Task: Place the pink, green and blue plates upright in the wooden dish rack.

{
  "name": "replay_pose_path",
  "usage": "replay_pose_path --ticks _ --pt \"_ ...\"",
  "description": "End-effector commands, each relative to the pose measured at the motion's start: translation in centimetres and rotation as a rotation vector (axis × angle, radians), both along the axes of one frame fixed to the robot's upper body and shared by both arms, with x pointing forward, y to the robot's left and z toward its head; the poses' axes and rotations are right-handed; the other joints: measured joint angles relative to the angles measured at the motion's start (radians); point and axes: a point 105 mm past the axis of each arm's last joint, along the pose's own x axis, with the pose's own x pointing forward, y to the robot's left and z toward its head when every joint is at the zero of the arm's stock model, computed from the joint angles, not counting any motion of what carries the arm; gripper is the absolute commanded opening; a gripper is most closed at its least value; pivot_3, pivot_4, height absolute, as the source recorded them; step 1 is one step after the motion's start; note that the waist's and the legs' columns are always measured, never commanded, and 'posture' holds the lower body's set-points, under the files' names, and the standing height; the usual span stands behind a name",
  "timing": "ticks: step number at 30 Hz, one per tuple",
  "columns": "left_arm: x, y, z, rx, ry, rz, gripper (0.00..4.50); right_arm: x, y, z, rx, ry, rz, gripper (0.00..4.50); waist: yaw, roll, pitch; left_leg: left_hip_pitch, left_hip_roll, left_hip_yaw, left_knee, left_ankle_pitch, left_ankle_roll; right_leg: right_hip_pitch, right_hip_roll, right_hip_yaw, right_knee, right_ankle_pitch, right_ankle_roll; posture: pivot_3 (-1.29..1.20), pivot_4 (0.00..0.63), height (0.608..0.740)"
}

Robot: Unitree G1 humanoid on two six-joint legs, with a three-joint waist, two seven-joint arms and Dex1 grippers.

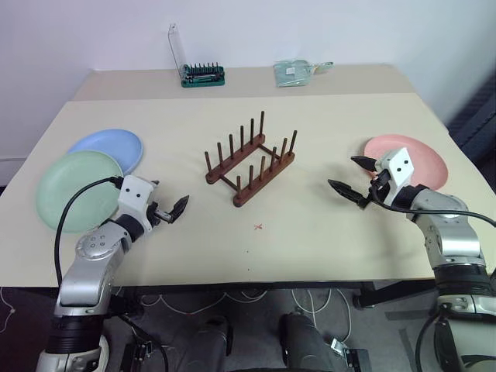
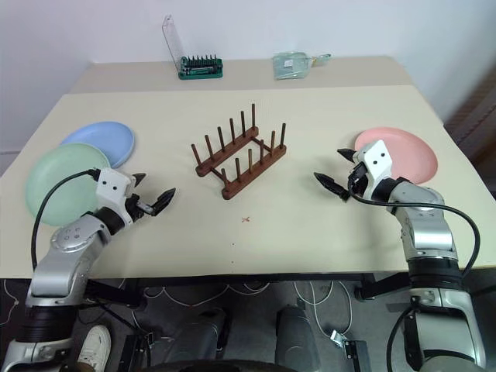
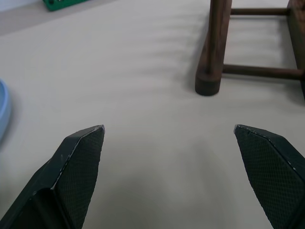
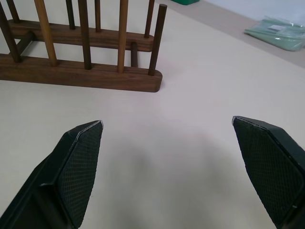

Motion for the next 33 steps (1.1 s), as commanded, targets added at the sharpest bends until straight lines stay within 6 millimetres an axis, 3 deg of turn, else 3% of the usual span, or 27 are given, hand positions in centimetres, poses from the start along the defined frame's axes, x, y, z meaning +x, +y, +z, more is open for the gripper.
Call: replay_pose_path --ticks 1,9,16,26,33 --pt "-0.2 0.3 1.5 0.012 -0.053 0.014 4.5 0.4 0.5 1.2 0.017 -0.047 0.021 4.44 0.001 0.0 0.0 0.0 0.0 0.001 0.0 0.0 0.0 0.0 0.0 0.0 0.0 0.0 0.0 0.0 0.15 0.74" --pt "0.0 -0.7 1.4 -0.004 -0.056 -0.004 4.5 0.8 -0.1 1.3 -0.004 -0.048 0.024 4.44 0.003 0.0 0.0 0.001 0.002 0.006 -0.001 0.0 0.0 -0.002 0.002 0.006 -0.001 0.0 0.0 0.0 0.15 0.74" --pt "0.3 -2.2 1.0 0.011 -0.037 -0.063 4.5 -0.1 -0.2 0.7 -0.019 -0.029 0.029 4.44 0.02 0.0 0.0 0.001 0.002 0.01 -0.001 -0.001 0.001 -0.003 0.003 0.01 0.0 0.0 0.0 0.0 0.15 0.74" --pt "0.9 -10.3 -0.9 0.002 0.067 -0.367 4.5 -3.2 2.6 -0.3 -0.014 -0.005 0.064 4.44 0.022 0.0 0.0 0.001 0.002 0.014 0.0 -0.002 0.002 -0.004 0.003 0.013 -0.001 0.0 0.0 0.0 0.15 0.74" --pt "1.5 -13.3 -2.3 0.027 0.106 -0.389 4.5 -3.8 4.1 -0.3 0.024 0.002 0.05 4.44 0.024 0.0 0.0 0.001 0.003 0.016 0.0 -0.002 0.003 -0.005 0.004 0.016 0.0 0.0 0.0 0.0 0.15 0.74"
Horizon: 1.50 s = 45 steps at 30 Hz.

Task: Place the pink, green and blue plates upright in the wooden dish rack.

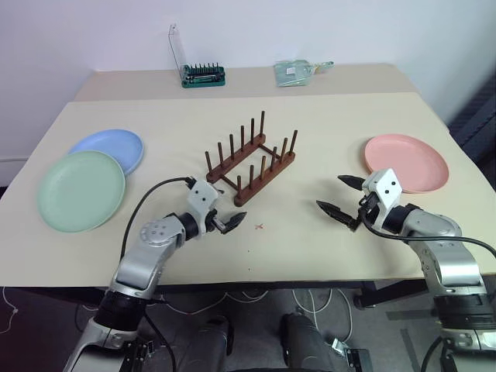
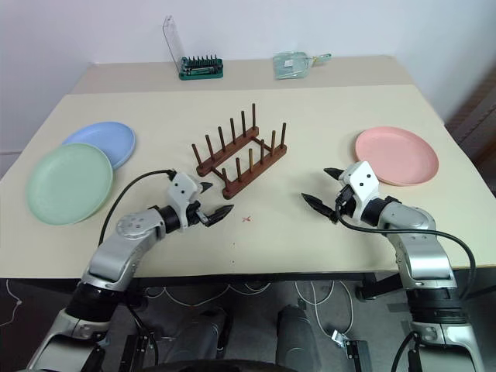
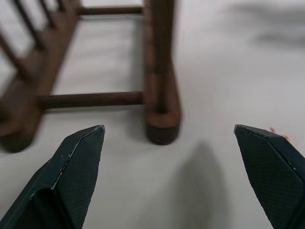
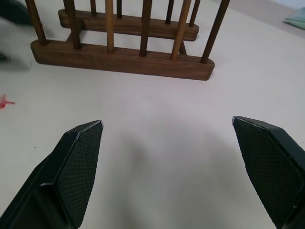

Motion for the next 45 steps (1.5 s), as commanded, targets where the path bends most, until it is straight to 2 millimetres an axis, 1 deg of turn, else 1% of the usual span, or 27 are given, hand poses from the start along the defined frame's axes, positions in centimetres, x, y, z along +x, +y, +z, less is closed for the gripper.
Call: replay_pose_path --ticks 1,2,5,6,8,11,14,16,17,24,28,30,35,39,41,43,45 --pt "0.6 -2.1 -0.1 0.003 -0.003 0.002 4.5 -0.1 0.9 1.1 0.021 -0.037 0.013 4.44 0.002 0.0 0.0 0.0 0.0 0.0 0.0 0.0 0.0 0.0 0.0 0.0 0.0 0.0 0.0 0.0 0.15 0.74" --pt "0.6 -2.3 -0.4 0.005 0.008 0.004 4.5 -0.1 1.2 1.0 0.021 -0.036 0.014 4.44 0.004 0.0 0.0 0.0 0.0 0.0 0.0 0.0 0.0 0.001 0.0 0.0 -0.001 0.0 0.0 0.0 0.15 0.74" --pt "0.4 -3.7 -0.8 0.009 0.031 -0.03 4.5 0.0 1.3 2.1 0.048 -0.064 0.004 4.44 0.003 0.0 0.0 0.0 0.0 0.0 0.0 -0.001 0.001 0.001 0.0 0.0 -0.003 0.0 0.001 0.0 0.15 0.74" --pt "0.4 -4.0 -1.0 0.006 0.04 -0.038 4.5 0.0 1.0 2.1 0.05 -0.063 -0.009 4.44 0.003 0.0 0.0 0.0 0.0 0.0 0.0 -0.001 0.001 0.001 0.0 0.0 -0.003 0.0 0.001 0.0 0.15 0.74" --pt "0.3 -4.0 -1.4 0.004 0.053 -0.046 4.5 -0.2 1.0 1.7 0.046 -0.054 -0.023 4.44 0.004 0.0 0.0 0.0 0.0 0.0 0.001 -0.001 0.001 0.001 0.0 0.0 -0.003 0.0 0.001 0.0 0.15 0.74" --pt "0.9 -3.8 -1.5 0.0 0.051 -0.028 3.62 -1.0 1.0 1.0 0.045 -0.035 -0.025 4.5 0.005 0.0 -0.001 0.0 0.0 0.0 0.0 -0.001 0.001 0.001 0.0 0.0 -0.003 0.0 0.001 0.0 0.15 0.74" --pt "1.1 -3.7 -1.3 -0.011 0.046 -0.024 2.18 -1.2 1.0 0.9 0.05 -0.035 -0.032 4.5 0.004 0.0 -0.001 0.0 -0.001 0.001 0.001 -0.001 0.001 0.003 0.0 0.0 -0.005 0.001 0.002 0.0 0.15 0.74" --pt "1.2 -3.6 -1.5 -0.001 0.045 -0.025 1.11 -1.2 1.0 1.1 0.052 -0.041 -0.041 4.5 0.004 0.001 -0.001 0.0 0.0 0.001 0.001 -0.001 0.002 0.003 0.0 0.0 -0.005 0.001 0.002 0.0 0.15 0.74" --pt "1.2 -3.7 -1.5 0.009 0.041 -0.033 0.76 -1.2 1.0 1.2 0.053 -0.043 -0.044 4.5 0.004 0.001 -0.001 0.001 0.0 0.001 0.001 -0.001 0.002 0.003 0.0 0.0 -0.005 0.001 0.002 0.0 0.15 0.74" --pt "1.3 -3.6 -1.2 0.063 -0.022 -0.087 0.77 -1.7 1.2 0.6 0.039 -0.023 -0.038 4.5 0.005 0.001 -0.001 0.001 0.0 0.001 0.001 -0.001 0.002 0.005 0.0 0.0 -0.007 0.001 0.002 0.0 0.15 0.74" --pt "0.5 -4.8 0.6 0.027 -0.072 -0.302 0.77 -2.1 1.1 0.1 0.014 0.008 -0.021 4.5 0.004 0.001 -0.001 0.001 0.0 0.001 0.001 -0.001 0.003 0.004 0.0 0.0 -0.008 0.002 0.003 0.0 0.15 0.74" --pt "0.6 -4.9 0.9 0.029 -0.081 -0.336 0.77 -2.2 1.0 -0.1 0.007 0.015 -0.021 4.5 0.005 0.001 -0.001 0.001 -0.001 0.002 0.001 -0.002 0.003 0.004 0.0 0.0 -0.008 0.002 0.003 0.0 0.15 0.74" --pt "1.4 -4.6 1.3 0.058 -0.118 -0.43 0.77 -2.7 0.9 -0.5 -0.004 0.024 -0.025 4.5 0.001 0.001 -0.001 0.0 -0.001 0.002 0.001 -0.002 0.003 0.004 0.0 0.0 -0.009 0.002 0.003 0.0 0.15 0.74" --pt "2.3 -3.9 0.6 0.074 -0.08 -0.432 0.77 -2.9 0.8 -0.5 -0.006 0.018 -0.043 4.5 0.001 0.0 -0.001 0.0 0.0 0.002 0.001 -0.002 0.003 0.004 0.0 0.0 -0.009 0.002 0.003 0.0 0.15 0.74" --pt "2.8 -3.2 0.3 0.072 -0.065 -0.395 1.84 -3.0 0.7 -0.6 -0.014 0.021 -0.051 4.5 0.001 0.0 -0.001 0.0 0.0 0.002 0.001 -0.002 0.003 0.004 0.0 0.0 -0.009 0.002 0.003 0.0 0.15 0.74" --pt "3.4 -2.4 0.2 0.084 -0.075 -0.349 2.68 -3.1 0.5 -0.7 -0.023 0.025 -0.054 4.5 0.0 0.0 -0.001 0.0 0.0 0.002 0.001 -0.002 0.003 0.004 0.0 0.0 -0.009 0.002 0.003 0.0 0.15 0.74" --pt "3.6 -1.7 0.2 0.104 -0.086 -0.314 3.74 -3.1 0.4 -0.7 -0.029 0.024 -0.059 4.5 0.0 0.0 -0.001 0.0 0.0 0.002 0.001 -0.002 0.003 0.004 0.0 0.0 -0.009 0.002 0.004 0.0 0.15 0.74"
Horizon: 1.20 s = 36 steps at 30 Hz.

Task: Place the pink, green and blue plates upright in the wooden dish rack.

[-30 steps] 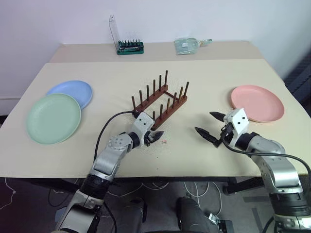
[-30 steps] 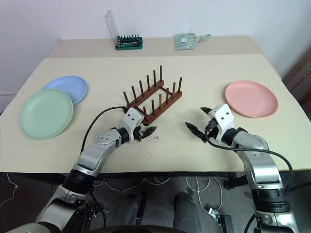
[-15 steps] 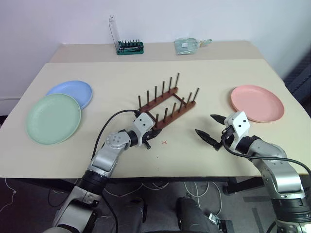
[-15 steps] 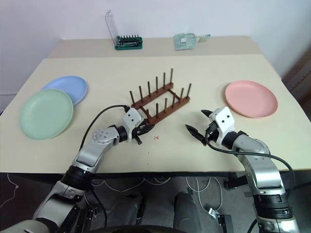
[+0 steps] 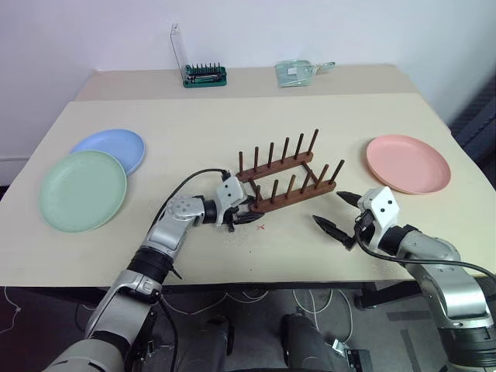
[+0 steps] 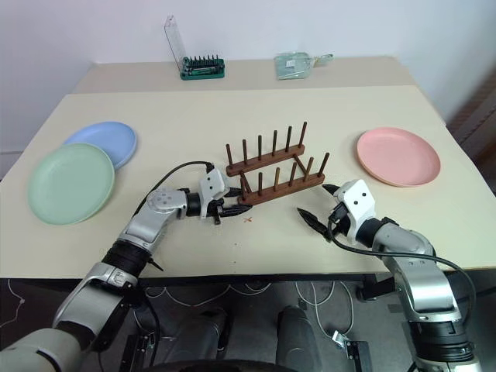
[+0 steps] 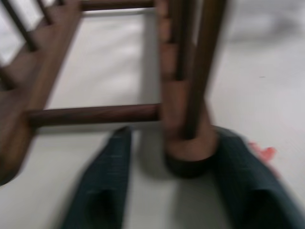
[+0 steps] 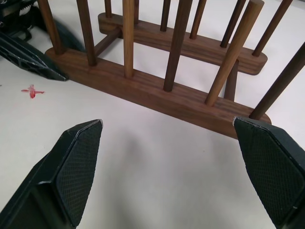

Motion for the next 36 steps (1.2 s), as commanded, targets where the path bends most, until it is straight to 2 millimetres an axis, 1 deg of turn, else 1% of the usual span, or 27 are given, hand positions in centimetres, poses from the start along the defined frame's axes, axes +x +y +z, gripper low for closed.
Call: replay_pose_path --ticks 1,2,4,5,7,8,11,12,13,14,15,19,21,22,24,26,28,29,31,36 --pt "0.7 1.6 0.6 0.011 -0.046 0.069 4.26 -0.2 -0.1 1.2 -0.022 -0.048 -0.001 4.5 0.0 0.0 0.0 0.0 0.0 0.0 0.0 0.0 0.0 0.0 0.0 0.0 0.0 0.0 0.0 0.0 0.15 0.74" --pt "0.6 2.0 0.5 0.011 -0.044 0.084 4.45 -0.1 -0.2 1.2 -0.019 -0.046 -0.005 4.5 -0.001 0.0 0.0 0.0 0.0 0.0 0.0 0.0 0.0 0.0 0.0 0.0 0.0 0.0 0.0 0.0 0.15 0.74" --pt "0.1 2.6 0.4 0.006 -0.032 0.093 4.45 0.0 -0.3 1.2 -0.017 -0.042 -0.015 4.5 -0.002 0.0 0.0 0.0 0.0 0.0 0.0 0.0 0.0 0.0 0.0 0.0 0.0 0.0 0.0 0.0 0.15 0.74" --pt "-0.5 2.9 0.5 -0.007 -0.015 0.091 4.24 0.2 -0.6 1.0 -0.029 -0.032 -0.029 4.25 -0.002 0.0 0.0 0.0 0.0 0.0 0.0 0.0 0.0 0.0 0.0 0.0 0.0 0.0 0.0 0.0 0.15 0.74" --pt "-2.0 3.3 0.2 -0.006 0.014 0.07 3.45 0.5 -1.1 0.5 -0.073 -0.031 -0.051 3.65 -0.005 0.0 0.0 0.001 0.001 0.0 -0.001 0.0 0.0 0.0 0.0 0.001 0.0 0.0 0.0 0.0 0.15 0.74" --pt "-2.5 3.5 0.1 0.002 0.021 0.063 2.99 0.6 -1.2 0.3 -0.083 -0.03 -0.055 3.21 -0.004 0.001 0.0 0.001 0.001 0.0 -0.001 0.0 0.0 0.0 0.0 0.001 0.001 0.0 0.0 0.0 0.15 0.74" --pt "-4.2 3.3 -0.1 0.012 0.05 0.017 1.45 0.6 -1.0 0.2 -0.075 -0.023 -0.049 1.64 0.001 0.001 0.0 0.001 0.001 0.0 -0.001 0.0 0.0 0.0 0.0 0.001 0.0 0.0 0.0 0.0 0.15 0.74" --pt "-4.5 3.2 0.0 0.008 0.058 0.007 0.98 0.6 -1.0 0.1 -0.076 -0.02 -0.048 1.18 0.001 0.001 0.0 0.001 0.001 0.0 -0.001 0.0 0.0 0.0 0.0 0.001 0.0 0.0 0.0 0.0 0.15 0.74" --pt "-4.8 2.9 0.0 0.001 0.065 -0.006 0.39 0.6 -0.9 0.0 -0.082 -0.017 -0.045 0.58 0.002 0.001 0.0 0.001 0.001 0.0 -0.001 0.0 0.0 0.0 0.0 0.001 0.0 0.0 0.0 0.0 0.15 0.74" --pt "-5.1 2.4 0.0 0.0 0.07 -0.023 0.03 0.7 -0.8 -0.1 -0.092 -0.013 -0.038 0.16 0.002 0.001 0.0 0.001 0.001 0.0 -0.001 0.0 0.0 0.0 0.0 0.001 0.0 0.0 0.0 0.0 0.15 0.74" --pt "-5.4 1.7 -0.3 0.018 0.085 -0.037 0.0 0.9 -0.8 -0.3 -0.101 -0.008 -0.037 0.02 0.002 0.001 0.0 0.001 0.001 0.001 -0.001 0.0 0.0 0.0 0.0 0.001 0.0 0.0 0.0 0.0 0.15 0.74" --pt "-6.2 -0.6 -0.7 0.032 0.098 -0.09 0.0 2.1 -1.1 -1.1 -0.171 0.008 -0.067 0.02 0.002 0.001 0.0 0.001 0.0 0.001 0.0 0.0 0.0 0.001 0.0 0.001 0.0 0.0 0.0 0.0 0.15 0.74" --pt "-6.3 -1.3 -0.8 0.043 0.09 -0.101 0.0 2.7 -1.4 -1.6 -0.21 0.016 -0.092 0.02 0.003 0.001 0.0 0.001 0.0 0.001 0.0 0.0 0.0 0.001 0.0 0.002 -0.001 0.0 0.0 0.0 0.15 0.74" --pt "-6.0 -1.4 -1.0 0.056 0.077 -0.084 0.0 3.1 -1.5 -1.8 -0.226 0.014 -0.104 0.02 0.003 0.001 0.0 0.001 0.0 0.001 0.0 0.0 0.0 0.001 0.0 0.001 -0.001 0.0 0.0 0.0 0.15 0.74" --pt "-4.7 -1.5 -1.7 0.077 0.073 -0.004 0.0 4.2 -1.3 -1.9 -0.251 -0.002 -0.13 0.02 0.003 0.001 0.0 0.001 0.0 0.001 -0.001 0.0 0.0 0.001 0.0 0.001 -0.001 0.0 0.0 0.0 0.15 0.74" --pt "-3.4 -1.5 -1.7 0.074 0.034 0.079 0.0 5.3 -0.9 -1.7 -0.25 -0.021 -0.155 0.02 0.003 0.001 -0.001 0.002 0.0 0.001 0.0 0.0 0.0 0.001 0.0 0.001 -0.001 0.001 -0.001 0.0 0.15 0.74" --pt "-2.2 -1.2 -1.7 0.08 -0.009 0.149 0.0 6.0 -0.6 -1.7 -0.256 -0.032 -0.167 0.02 0.002 0.001 -0.001 0.002 0.0 0.002 0.001 0.0 0.0 0.002 0.0 0.001 -0.001 0.002 -0.001 0.0 0.15 0.74" --pt "-1.2 -0.7 -1.7 0.096 -0.03 0.219 0.0 6.3 -0.4 -1.6 -0.26 -0.041 -0.17 0.02 0.002 0.001 -0.001 0.003 0.0 0.002 0.001 0.0 0.0 0.002 0.0 0.001 -0.001 0.002 -0.001 0.0 0.15 0.74" --pt "0.1 0.0 -1.8 0.115 -0.061 0.307 0.0 6.8 -0.1 -1.5 -0.265 -0.058 -0.178 0.02 0.001 0.001 -0.001 0.003 0.0 0.002 0.001 0.0 0.0 0.002 0.0 0.002 -0.001 0.002 -0.001 0.0 0.15 0.74" --pt "2.0 1.3 -1.1 0.103 -0.113 0.426 0.0 8.5 0.1 -0.7 -0.277 -0.129 -0.233 0.02 -0.005 0.001 -0.001 0.006 0.001 0.003 -0.001 0.0 0.0 0.003 0.0 0.003 -0.001 0.002 0.0 0.0 0.15 0.74"
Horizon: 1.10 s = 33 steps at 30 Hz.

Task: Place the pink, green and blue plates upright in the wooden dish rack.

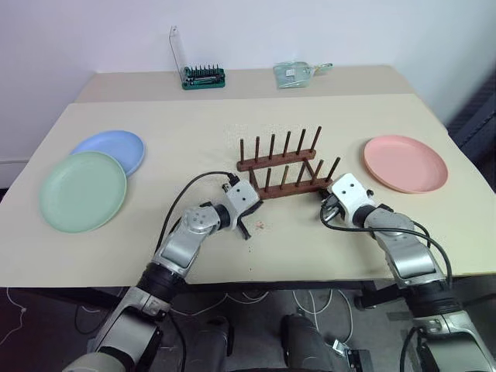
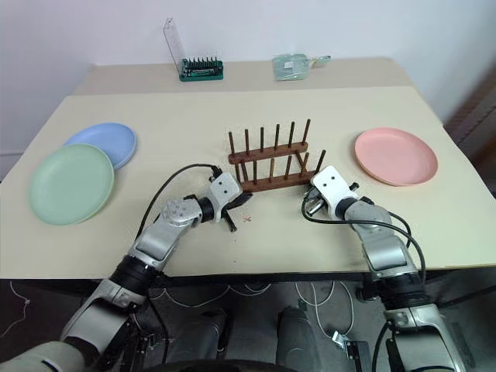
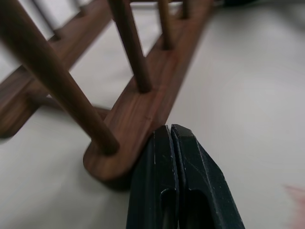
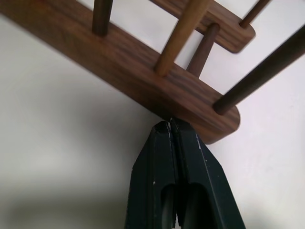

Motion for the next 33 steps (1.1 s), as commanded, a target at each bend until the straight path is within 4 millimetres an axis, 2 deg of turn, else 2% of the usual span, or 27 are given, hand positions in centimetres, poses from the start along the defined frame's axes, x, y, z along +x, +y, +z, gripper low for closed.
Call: replay_pose_path --ticks 1,7,10,13,16,18,20,22,32,33 --pt "1.7 3.0 -0.9 0.049 -0.013 0.157 0.0 1.2 0.0 1.7 -0.013 -0.097 -0.03 0.02 -0.001 0.0 0.0 0.001 0.0 0.0 0.0 0.0 0.0 0.0 0.0 0.0 0.0 0.0 0.0 0.0 0.15 0.74" --pt "2.1 3.3 -0.8 0.034 -0.02 0.173 0.0 1.4 -0.2 1.9 -0.018 -0.117 -0.034 0.02 -0.001 0.0 0.0 0.002 0.0 0.001 -0.001 0.0 0.0 0.001 0.0 0.001 0.0 0.0 0.0 0.0 0.15 0.74" --pt "1.9 3.1 -0.7 0.026 -0.021 0.158 0.0 0.7 -1.0 2.5 -0.007 -0.128 -0.029 0.02 0.001 0.0 0.0 0.002 0.0 0.001 -0.001 0.0 0.0 0.001 0.0 0.001 0.0 0.0 0.0 0.0 0.15 0.74" --pt "1.1 1.9 0.8 -0.063 -0.053 0.086 0.0 -0.2 -2.8 3.8 0.037 -0.145 -0.047 0.02 0.003 0.0 0.0 0.001 0.0 0.001 -0.001 0.0 0.0 0.001 0.0 0.001 -0.001 0.0 0.0 0.0 0.15 0.74" --pt "-0.4 0.3 2.4 -0.15 -0.079 -0.033 0.0 -0.6 -5.3 5.3 0.045 -0.185 -0.119 0.83 0.004 0.0 0.0 0.001 0.0 0.001 -0.001 0.0 0.0 0.001 0.0 0.001 -0.001 0.0 0.0 0.0 0.15 0.74" --pt "-1.4 -0.7 3.2 -0.204 -0.084 -0.099 0.0 -0.8 -6.7 5.7 -0.03 -0.2 -0.156 1.79 0.005 0.0 0.0 0.0 0.0 0.001 -0.001 0.0 0.0 0.0 0.0 0.001 -0.001 0.0 0.0 0.0 0.15 0.74" --pt "-3.4 -2.3 4.1 -0.297 -0.053 -0.232 0.0 -1.1 -10.1 5.6 -0.181 -0.187 -0.26 2.82 0.006 0.0 0.0 0.0 0.0 0.001 -0.001 0.0 0.0 0.0 0.0 0.001 -0.001 0.0 0.0 0.0 0.15 0.74" --pt "-4.4 -3.0 4.4 -0.327 -0.032 -0.301 0.0 -1.2 -11.8 5.2 -0.272 -0.162 -0.3 3.8 0.008 0.0 0.0 -0.001 0.0 0.001 -0.001 0.0 0.001 0.0 0.0 0.001 -0.003 0.0 0.0 0.0 0.15 0.74" --pt "-5.3 -2.6 4.5 -0.338 0.017 -0.358 0.0 -0.2 -14.2 3.1 -0.392 -0.077 -0.359 3.8 0.003 0.001 0.0 0.0 0.001 0.004 -0.001 -0.001 0.001 0.001 0.0 0.003 -0.003 0.0 0.0 0.0 0.15 0.74" --pt "-5.3 -2.5 4.5 -0.334 0.015 -0.352 0.0 -0.1 -14.4 3.0 -0.393 -0.072 -0.359 3.56 0.004 0.001 0.0 0.0 0.001 0.004 -0.001 -0.001 0.001 0.001 0.0 0.003 -0.003 0.0 0.0 0.0 0.15 0.74"
